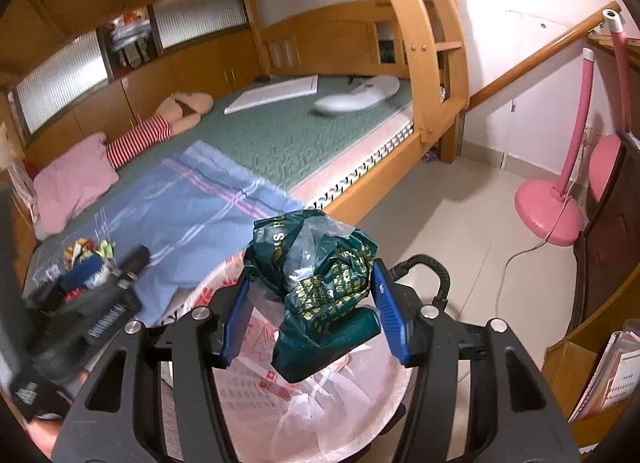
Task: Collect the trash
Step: 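Carry both items to the white trash bag and open both tools to drop them, then grasp the red FILTER KINGS box with the right tool while the left tool grasps a blue cloth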
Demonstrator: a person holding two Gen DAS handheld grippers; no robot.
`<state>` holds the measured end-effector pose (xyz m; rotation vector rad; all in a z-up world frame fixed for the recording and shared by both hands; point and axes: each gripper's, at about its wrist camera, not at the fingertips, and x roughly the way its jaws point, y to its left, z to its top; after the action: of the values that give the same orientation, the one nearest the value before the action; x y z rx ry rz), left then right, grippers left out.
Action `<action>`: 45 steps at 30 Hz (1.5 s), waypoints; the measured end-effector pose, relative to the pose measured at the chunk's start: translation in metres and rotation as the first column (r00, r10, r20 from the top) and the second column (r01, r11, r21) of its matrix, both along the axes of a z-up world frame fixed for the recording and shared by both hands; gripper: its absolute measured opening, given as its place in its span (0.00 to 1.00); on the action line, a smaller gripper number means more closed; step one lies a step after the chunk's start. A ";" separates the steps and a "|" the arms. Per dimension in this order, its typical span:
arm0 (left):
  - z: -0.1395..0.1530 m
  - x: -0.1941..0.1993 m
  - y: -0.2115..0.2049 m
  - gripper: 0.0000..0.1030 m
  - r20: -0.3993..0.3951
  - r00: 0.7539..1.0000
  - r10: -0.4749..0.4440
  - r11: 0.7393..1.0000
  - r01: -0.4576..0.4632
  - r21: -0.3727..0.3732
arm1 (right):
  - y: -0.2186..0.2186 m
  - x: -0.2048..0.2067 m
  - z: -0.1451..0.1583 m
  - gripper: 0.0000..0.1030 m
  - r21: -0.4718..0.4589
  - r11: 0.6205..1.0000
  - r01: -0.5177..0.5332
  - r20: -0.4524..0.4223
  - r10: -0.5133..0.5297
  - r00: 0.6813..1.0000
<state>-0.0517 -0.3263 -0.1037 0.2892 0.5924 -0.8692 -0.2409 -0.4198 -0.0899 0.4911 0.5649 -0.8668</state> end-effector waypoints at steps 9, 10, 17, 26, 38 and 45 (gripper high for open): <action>0.004 0.007 0.011 0.72 0.000 0.999 0.036 0.999 -0.036 -0.023 | -0.001 0.019 -0.022 0.86 0.016 1.000 -0.012 -0.083 0.013 0.996; 0.004 0.007 0.011 0.72 0.000 0.999 0.039 0.999 -0.039 -0.025 | -0.001 0.019 -0.022 0.86 0.016 1.000 -0.011 -0.086 0.013 0.996; 0.007 0.014 0.019 0.72 -0.007 0.998 0.064 0.997 -0.064 -0.049 | -0.001 0.023 -0.018 0.86 -0.001 1.000 -0.012 -0.094 0.012 0.995; 0.011 0.042 0.048 0.77 -0.027 0.990 0.140 0.987 -0.142 -0.080 | 0.010 0.045 -0.009 0.86 -0.049 0.998 -0.034 -0.113 0.028 0.993; 0.004 0.127 0.151 0.88 -0.051 0.931 0.363 0.926 -0.366 -0.093 | 0.049 0.138 0.003 0.90 -0.095 0.972 -0.217 -0.117 0.205 0.972; -0.002 0.215 0.277 0.89 0.019 0.782 0.623 0.780 -0.620 -0.077 | 0.077 0.218 -0.008 0.90 -0.040 0.928 -0.371 -0.121 0.365 0.923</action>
<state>0.1636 -0.0489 -0.1054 0.0349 0.5662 -0.2327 -0.0225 -0.3432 -0.0975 0.2671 0.7044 -0.5505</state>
